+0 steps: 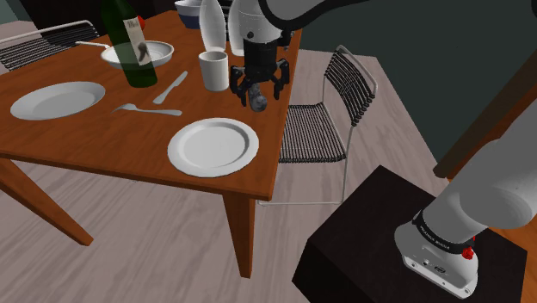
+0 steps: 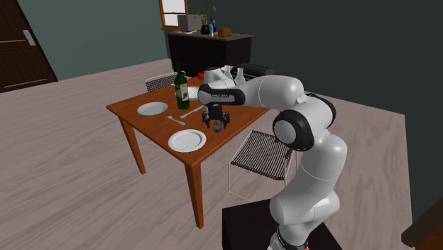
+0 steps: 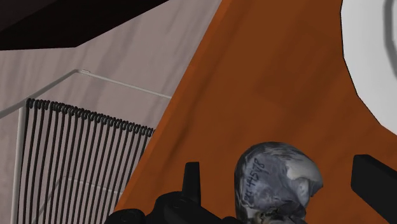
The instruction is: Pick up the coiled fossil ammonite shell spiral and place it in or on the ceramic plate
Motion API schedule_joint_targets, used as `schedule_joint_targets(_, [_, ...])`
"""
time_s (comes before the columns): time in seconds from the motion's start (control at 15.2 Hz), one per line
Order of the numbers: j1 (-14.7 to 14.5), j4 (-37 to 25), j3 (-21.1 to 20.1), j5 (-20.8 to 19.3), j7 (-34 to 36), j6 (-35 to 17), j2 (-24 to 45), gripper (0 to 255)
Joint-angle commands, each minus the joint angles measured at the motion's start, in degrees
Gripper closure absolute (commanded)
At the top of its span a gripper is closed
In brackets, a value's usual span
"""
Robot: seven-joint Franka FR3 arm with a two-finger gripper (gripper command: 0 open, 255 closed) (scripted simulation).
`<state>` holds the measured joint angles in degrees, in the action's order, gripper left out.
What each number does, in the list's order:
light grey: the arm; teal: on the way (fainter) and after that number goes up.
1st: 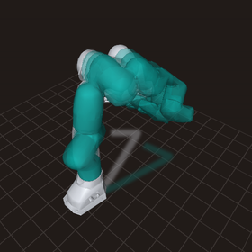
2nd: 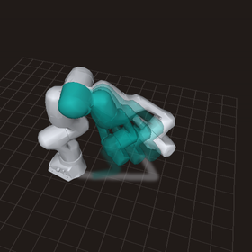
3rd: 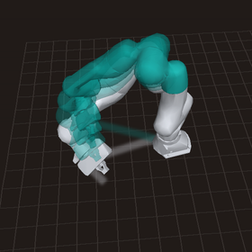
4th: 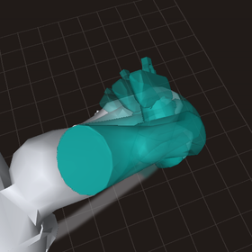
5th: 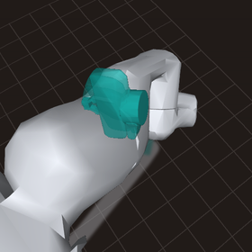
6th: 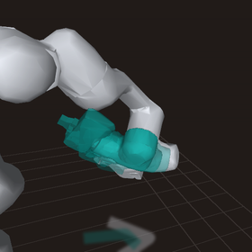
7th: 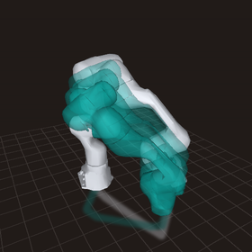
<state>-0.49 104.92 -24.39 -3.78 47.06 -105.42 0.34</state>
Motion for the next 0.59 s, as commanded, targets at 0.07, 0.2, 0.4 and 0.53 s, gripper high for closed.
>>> schedule_joint_targets(0.07, [0.0,0.3,0.0,0.0,0.0,-0.3,0.0,0])
schedule_joint_targets(0.2, [0.0,0.3,0.0,0.0,0.0,-0.3,0.0,0])
schedule_joint_targets(0.4, [0.0,0.3,0.0,0.0,0.0,-0.3,0.0,255])
schedule_joint_targets(0.53, [0.0,0.3,0.0,0.0,0.0,-0.3,0.0,255])
